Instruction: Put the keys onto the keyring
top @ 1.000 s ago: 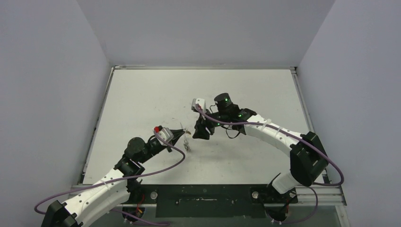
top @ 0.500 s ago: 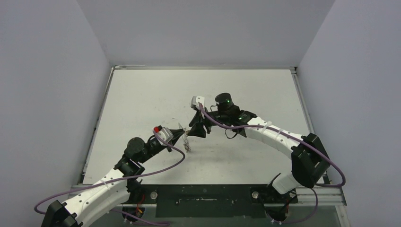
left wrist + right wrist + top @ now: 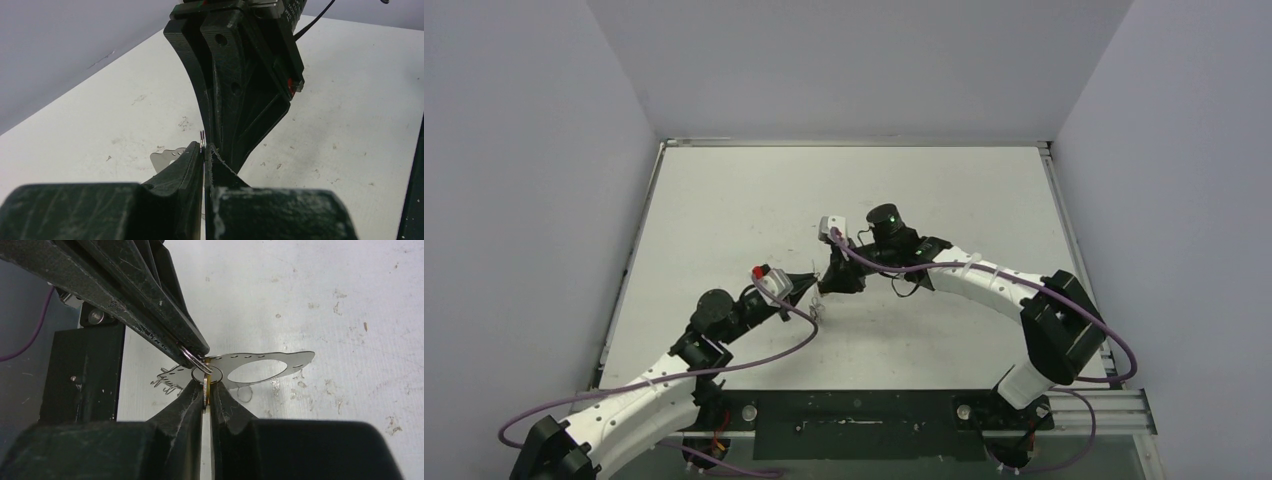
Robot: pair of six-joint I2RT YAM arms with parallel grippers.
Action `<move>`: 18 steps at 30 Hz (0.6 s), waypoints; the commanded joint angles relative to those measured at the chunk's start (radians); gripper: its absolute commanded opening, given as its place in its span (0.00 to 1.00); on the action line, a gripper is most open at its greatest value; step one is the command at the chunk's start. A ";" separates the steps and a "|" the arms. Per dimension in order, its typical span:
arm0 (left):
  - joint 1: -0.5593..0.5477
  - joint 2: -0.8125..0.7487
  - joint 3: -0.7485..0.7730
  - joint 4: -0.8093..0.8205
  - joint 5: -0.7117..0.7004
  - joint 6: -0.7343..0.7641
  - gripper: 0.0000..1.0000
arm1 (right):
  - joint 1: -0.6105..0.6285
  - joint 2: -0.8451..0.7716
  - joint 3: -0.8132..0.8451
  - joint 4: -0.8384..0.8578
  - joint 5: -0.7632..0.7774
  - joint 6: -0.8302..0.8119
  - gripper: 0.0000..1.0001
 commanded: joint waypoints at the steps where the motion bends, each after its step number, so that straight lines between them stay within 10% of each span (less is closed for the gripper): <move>1: 0.003 0.034 0.019 0.119 -0.014 -0.019 0.00 | -0.007 -0.023 0.026 -0.062 0.024 -0.053 0.08; 8: 0.003 0.163 0.036 0.197 -0.114 -0.020 0.00 | -0.089 -0.080 -0.005 -0.082 0.154 -0.001 0.49; 18: 0.020 0.651 0.240 0.451 -0.287 -0.032 0.00 | -0.191 -0.192 -0.088 -0.041 0.247 0.057 0.76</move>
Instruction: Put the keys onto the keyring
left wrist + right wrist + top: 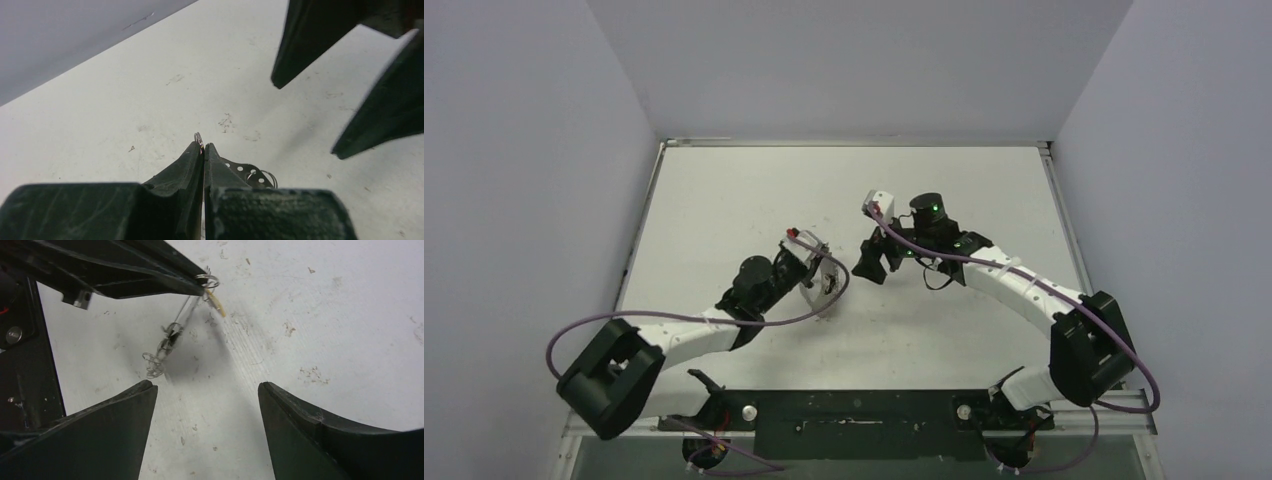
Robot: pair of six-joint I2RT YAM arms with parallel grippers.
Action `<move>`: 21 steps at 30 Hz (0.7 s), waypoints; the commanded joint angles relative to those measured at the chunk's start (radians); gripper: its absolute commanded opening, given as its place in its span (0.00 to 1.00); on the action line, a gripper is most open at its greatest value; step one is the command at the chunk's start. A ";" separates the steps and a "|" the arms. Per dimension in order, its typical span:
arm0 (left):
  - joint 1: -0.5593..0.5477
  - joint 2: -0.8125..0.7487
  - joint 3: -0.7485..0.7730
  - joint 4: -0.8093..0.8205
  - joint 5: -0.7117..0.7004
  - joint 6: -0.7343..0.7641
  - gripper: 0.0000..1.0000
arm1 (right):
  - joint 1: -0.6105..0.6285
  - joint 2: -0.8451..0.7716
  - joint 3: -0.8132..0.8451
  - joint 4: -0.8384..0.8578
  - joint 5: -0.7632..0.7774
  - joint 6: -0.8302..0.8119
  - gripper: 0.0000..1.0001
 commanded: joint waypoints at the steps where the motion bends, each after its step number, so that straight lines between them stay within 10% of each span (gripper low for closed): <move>1: 0.024 0.186 0.143 0.175 -0.098 -0.021 0.00 | -0.022 -0.069 -0.026 0.055 0.070 0.042 0.77; 9: 0.212 0.364 0.233 0.329 0.036 -0.176 0.95 | -0.145 -0.113 -0.126 0.188 0.132 0.177 0.87; 21: 0.500 0.061 0.028 0.020 -0.105 -0.117 0.97 | -0.463 -0.168 -0.311 0.271 0.443 0.307 1.00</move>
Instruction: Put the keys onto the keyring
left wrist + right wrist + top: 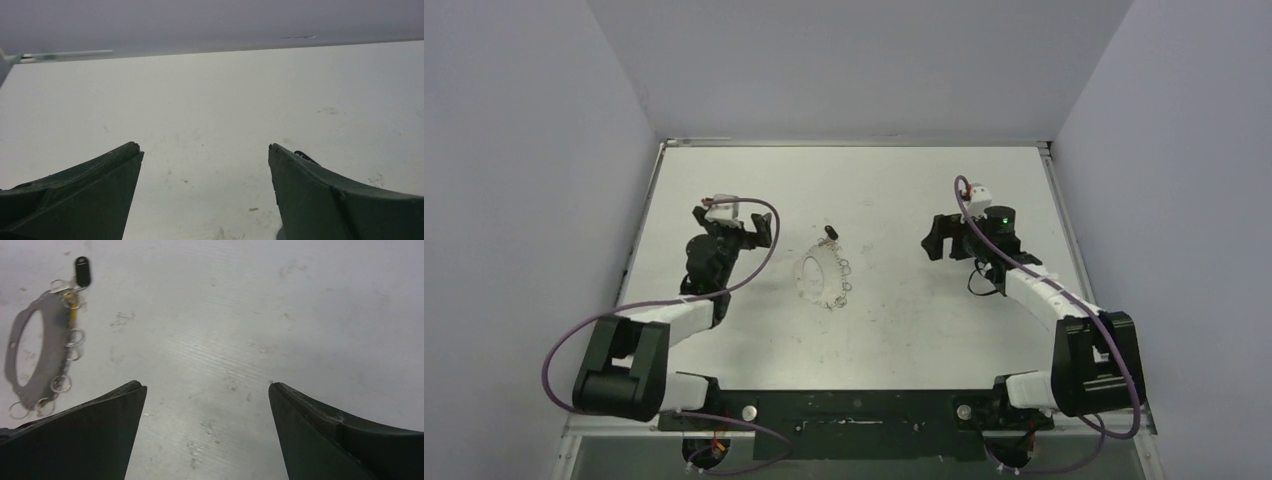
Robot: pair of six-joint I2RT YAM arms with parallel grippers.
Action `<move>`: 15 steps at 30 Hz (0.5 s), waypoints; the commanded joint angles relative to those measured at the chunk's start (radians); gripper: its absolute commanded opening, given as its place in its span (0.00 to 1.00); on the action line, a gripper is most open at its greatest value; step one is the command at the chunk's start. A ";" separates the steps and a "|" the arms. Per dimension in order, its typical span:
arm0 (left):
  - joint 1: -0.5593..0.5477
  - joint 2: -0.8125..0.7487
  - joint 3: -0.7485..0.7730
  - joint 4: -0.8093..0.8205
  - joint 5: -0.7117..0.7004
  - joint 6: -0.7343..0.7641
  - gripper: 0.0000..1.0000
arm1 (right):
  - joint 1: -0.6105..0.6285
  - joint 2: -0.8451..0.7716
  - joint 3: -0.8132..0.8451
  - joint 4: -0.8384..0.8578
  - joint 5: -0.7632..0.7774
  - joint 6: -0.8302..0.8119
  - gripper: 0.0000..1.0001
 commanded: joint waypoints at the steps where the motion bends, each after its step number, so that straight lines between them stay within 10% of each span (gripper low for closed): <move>1: 0.029 -0.172 -0.049 -0.232 -0.106 0.099 0.97 | -0.051 -0.087 -0.045 0.039 0.243 0.030 1.00; 15: 0.044 -0.137 -0.152 -0.306 -0.331 0.204 0.97 | -0.051 -0.172 -0.372 0.374 0.708 -0.082 1.00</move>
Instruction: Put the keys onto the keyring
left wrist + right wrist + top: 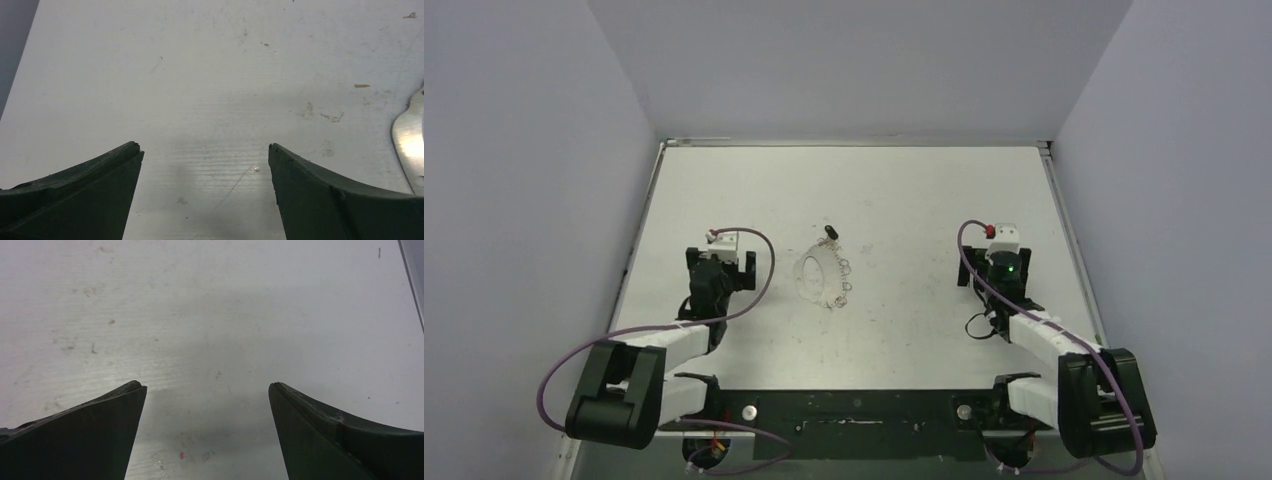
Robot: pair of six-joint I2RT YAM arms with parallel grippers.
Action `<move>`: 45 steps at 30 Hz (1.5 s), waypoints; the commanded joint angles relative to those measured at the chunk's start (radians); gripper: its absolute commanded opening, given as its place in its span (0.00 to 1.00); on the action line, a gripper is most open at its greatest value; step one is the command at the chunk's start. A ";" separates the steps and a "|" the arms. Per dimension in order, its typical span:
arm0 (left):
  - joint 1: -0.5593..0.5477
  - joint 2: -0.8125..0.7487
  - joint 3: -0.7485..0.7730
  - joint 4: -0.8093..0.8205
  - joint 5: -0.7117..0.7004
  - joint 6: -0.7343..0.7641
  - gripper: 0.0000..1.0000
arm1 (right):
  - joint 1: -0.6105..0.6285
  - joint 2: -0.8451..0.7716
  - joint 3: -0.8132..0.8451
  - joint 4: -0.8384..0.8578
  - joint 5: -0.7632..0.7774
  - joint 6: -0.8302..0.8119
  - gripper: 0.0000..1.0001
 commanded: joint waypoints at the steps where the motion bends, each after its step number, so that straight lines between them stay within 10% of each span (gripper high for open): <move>1: 0.022 0.099 0.084 0.057 -0.097 0.047 0.97 | 0.000 0.069 0.002 0.203 0.129 -0.044 1.00; 18: 0.055 -0.144 -0.010 -0.050 -0.195 -0.044 0.97 | -0.009 0.252 0.003 0.514 0.139 -0.088 1.00; 26: 0.076 -0.022 -0.079 0.260 -0.170 -0.027 0.97 | -0.012 0.496 -0.111 0.987 0.140 -0.054 1.00; 34: 0.092 0.474 0.012 0.662 -0.080 0.055 0.97 | -0.010 0.482 0.069 0.623 0.117 -0.060 1.00; 37: 0.103 0.408 0.074 0.440 -0.084 -0.020 0.97 | -0.013 0.482 0.083 0.598 0.112 -0.059 1.00; 45: 0.105 0.429 0.089 0.450 -0.166 -0.031 0.97 | -0.013 0.484 0.085 0.592 0.109 -0.058 1.00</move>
